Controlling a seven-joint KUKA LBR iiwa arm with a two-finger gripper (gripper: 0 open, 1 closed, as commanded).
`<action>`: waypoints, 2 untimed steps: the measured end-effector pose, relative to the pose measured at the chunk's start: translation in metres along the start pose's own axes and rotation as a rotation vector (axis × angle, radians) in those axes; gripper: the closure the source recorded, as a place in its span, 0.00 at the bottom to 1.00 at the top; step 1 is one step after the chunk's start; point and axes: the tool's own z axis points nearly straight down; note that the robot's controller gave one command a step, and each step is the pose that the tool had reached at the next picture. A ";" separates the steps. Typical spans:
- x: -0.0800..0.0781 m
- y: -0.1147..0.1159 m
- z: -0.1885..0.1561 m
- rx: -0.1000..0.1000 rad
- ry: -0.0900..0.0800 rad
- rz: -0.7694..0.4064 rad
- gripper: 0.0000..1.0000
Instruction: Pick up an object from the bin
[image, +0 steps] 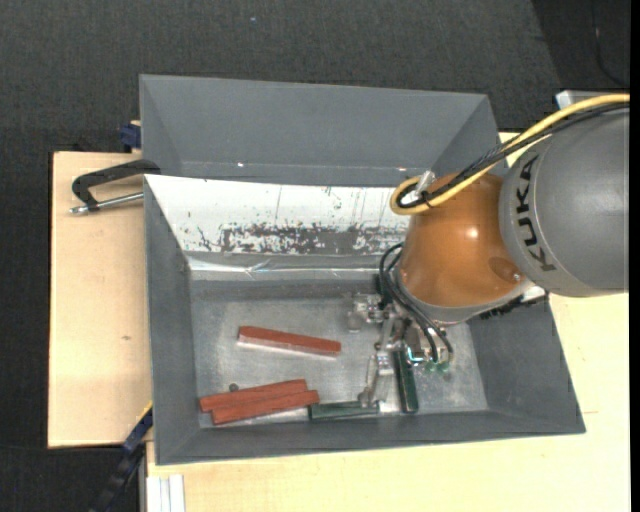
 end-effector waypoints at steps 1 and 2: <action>-0.002 0.000 -0.004 0.000 -0.009 0.000 0.00; -0.068 0.009 0.065 -0.003 -0.016 0.183 1.00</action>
Offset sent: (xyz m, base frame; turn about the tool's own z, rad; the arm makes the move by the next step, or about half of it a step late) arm 0.0654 0.0077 -0.0675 0.1832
